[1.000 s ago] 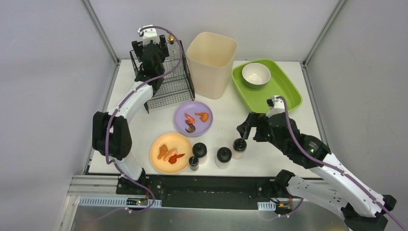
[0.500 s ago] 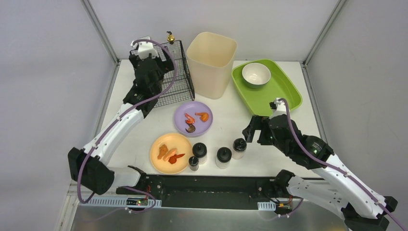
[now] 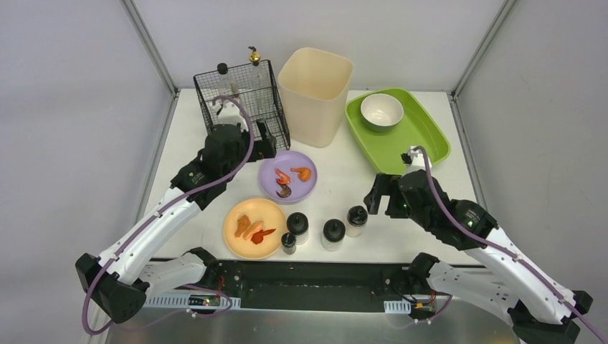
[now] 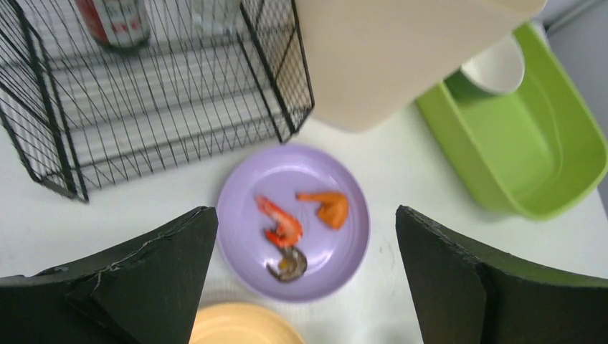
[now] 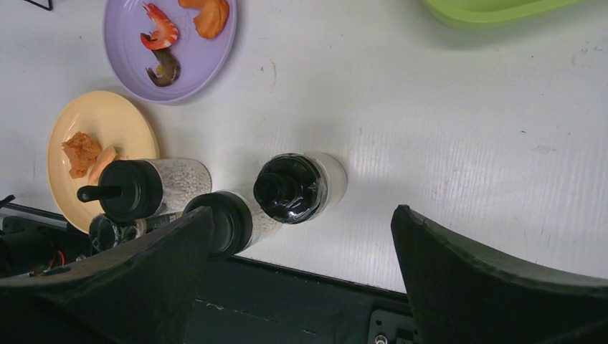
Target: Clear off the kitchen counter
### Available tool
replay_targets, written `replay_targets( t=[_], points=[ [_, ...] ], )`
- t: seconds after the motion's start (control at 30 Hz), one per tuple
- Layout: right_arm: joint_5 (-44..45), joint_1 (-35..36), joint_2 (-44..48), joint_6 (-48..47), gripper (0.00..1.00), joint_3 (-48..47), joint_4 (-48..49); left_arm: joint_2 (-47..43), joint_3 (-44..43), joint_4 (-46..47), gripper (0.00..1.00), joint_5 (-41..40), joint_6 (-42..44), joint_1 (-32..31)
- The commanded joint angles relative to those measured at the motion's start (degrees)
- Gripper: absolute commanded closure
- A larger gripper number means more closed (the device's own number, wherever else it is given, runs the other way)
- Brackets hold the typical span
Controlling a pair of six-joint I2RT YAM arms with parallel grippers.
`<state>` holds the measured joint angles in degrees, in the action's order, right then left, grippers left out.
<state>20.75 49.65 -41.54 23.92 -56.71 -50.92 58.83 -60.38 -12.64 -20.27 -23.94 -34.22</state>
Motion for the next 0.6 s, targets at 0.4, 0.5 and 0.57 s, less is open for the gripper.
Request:
replay_targets(
  t=[0.4, 0.5, 0.57],
  points=[
    [-1.1, 0.2, -8.2, 2.8, 0.01, 3.0, 3.4, 0.5, 9.1, -11.9, 0.01, 24.4, -8.8, -2.6],
    [-1.8, 0.2, -9.6, 3.4, 0.01, 4.4, 5.7, 0.0, 10.3, -12.7, 0.01, 26.0, -8.8, -2.8],
    [-1.7, 0.3, -10.8, 3.8, 0.01, 5.0, 6.5, -0.8, 10.7, -13.9, 0.01, 26.1, -8.2, -2.8]
  ],
)
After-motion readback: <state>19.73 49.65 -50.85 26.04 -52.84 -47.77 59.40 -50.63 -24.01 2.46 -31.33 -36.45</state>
